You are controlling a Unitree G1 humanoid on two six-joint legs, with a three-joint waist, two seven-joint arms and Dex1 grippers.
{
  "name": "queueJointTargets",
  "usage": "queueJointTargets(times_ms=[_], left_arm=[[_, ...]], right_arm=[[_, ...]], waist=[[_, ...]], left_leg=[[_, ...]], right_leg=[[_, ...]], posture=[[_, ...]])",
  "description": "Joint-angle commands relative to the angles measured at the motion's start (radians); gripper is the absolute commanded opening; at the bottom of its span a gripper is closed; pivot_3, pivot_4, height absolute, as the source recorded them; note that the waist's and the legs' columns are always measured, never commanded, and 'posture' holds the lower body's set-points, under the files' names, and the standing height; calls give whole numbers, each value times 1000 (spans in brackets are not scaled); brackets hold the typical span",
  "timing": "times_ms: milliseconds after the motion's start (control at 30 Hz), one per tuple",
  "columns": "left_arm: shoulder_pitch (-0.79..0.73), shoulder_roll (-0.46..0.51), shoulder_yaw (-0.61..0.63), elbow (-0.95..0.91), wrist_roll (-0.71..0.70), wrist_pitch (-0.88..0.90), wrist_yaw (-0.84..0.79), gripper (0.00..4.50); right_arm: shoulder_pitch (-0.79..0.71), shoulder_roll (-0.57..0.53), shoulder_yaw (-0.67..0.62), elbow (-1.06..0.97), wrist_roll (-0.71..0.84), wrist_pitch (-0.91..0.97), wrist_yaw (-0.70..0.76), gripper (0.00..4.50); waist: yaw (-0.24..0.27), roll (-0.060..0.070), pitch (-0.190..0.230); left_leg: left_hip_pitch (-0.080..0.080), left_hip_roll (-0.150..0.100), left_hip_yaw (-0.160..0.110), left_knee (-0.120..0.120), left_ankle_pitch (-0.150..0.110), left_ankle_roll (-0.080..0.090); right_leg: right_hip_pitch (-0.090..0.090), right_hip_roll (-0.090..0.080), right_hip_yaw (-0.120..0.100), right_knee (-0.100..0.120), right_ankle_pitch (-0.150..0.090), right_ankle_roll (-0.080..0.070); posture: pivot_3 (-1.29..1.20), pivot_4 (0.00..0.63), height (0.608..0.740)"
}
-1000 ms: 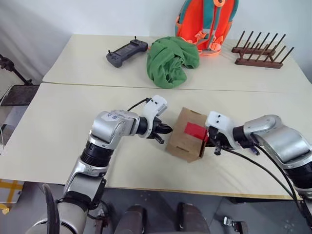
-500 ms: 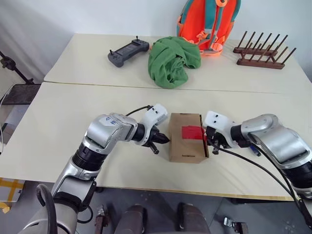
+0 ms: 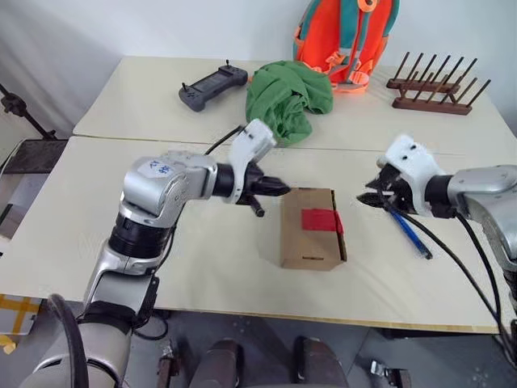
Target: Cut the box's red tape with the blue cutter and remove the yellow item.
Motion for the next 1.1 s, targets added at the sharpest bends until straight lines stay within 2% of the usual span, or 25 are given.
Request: queueJointTargets(times_ms=[33, 167, 200, 500, 800, 967, 1100], left_arm=[[-14, -6, -86, 56, 55, -95, -26, 0], [-34, -9, -207, 157, 174, -210, -19, 0], [-39, -14, -219, 175, 190, -231, -22, 0], [-41, -32, -263, 201, 260, -288, -69, 0], [-29, -31, -269, 188, 288, -288, -98, 0], [-25, -36, -263, 180, 292, -278, -98, 0], [-16, -36, -259, 165, 294, -267, -94, 0]], right_arm=[[-24, 34, -33, -14, 28, 48, -43, 2951], [-16, 54, -4, -1, 33, 42, -67, 4284], [-16, 63, 1, 10, 33, 38, -74, 4481], [-10, 93, 24, 54, 36, 9, -97, 4481], [95, -14, 124, 117, -53, -123, -67, 4481], [113, -68, 231, 179, -161, -245, -34, 4481], [127, -80, 223, 189, -178, -276, -15, 4481]], waist=[[-1, 0, 0], [-1, 0, 0], [-1, 0, 0], [-1, 0, 0], [0, -2, -1], [-2, -2, -2], [1, -2, -2]], left_leg=[[0, 0, 0, 0, 0, 0], [0, -1, 3, 0, 0, 0], [0, -1, 3, 0, 0, 0], [0, -1, 3, 0, 1, 1], [1, -1, 3, 1, 1, 1], [1, -1, 3, 1, 1, 2], [2, -1, 2, 2, 1, 2]], right_leg=[[0, 0, 0, 0, 0, 0], [0, 0, -1, 0, 0, 0], [0, 0, -1, 0, 0, 0], [0, 0, -1, 2, 0, 0], [2, 0, -1, 2, 0, 0], [2, 0, 0, 1, 0, 0], [3, 0, 0, 0, 0, 0]], posture=[[0, 150, 740], [0, 150, 740], [0, 150, 740], [0, 150, 740], [0, 150, 740], [0, 150, 740], [0, 150, 740]])
